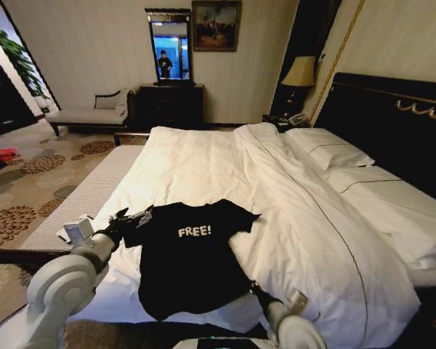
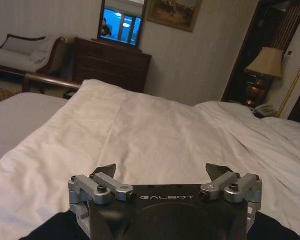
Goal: Fold the clothes on the bed.
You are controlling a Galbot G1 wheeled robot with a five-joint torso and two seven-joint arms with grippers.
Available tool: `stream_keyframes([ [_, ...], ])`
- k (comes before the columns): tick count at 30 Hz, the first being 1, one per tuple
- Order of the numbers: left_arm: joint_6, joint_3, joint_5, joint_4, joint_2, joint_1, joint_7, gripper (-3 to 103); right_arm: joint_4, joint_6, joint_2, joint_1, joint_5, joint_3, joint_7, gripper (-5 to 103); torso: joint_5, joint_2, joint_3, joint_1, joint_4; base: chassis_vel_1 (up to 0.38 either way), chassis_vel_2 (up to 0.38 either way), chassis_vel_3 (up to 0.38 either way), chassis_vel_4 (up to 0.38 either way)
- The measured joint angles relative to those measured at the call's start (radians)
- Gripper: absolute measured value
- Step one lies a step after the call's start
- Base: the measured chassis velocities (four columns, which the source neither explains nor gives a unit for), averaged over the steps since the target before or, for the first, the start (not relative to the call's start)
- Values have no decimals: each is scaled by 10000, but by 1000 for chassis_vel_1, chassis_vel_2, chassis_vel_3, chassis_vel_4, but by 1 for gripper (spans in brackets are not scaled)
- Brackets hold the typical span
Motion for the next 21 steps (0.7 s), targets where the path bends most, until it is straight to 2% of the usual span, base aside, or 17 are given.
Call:
stream_keyframes([
  [11,23,-17,-240,-201,322,-151,-9,100,177,107,-197,-1277,-545,743,423,0,-2,0,1,0,-2,0,0,0,0],
  [21,24,27,-255,-232,198,-159,-7,100,372,308,-276,-2459,-1150,1310,772,0,0,0,0,-1,-2,0,0,0,0],
])
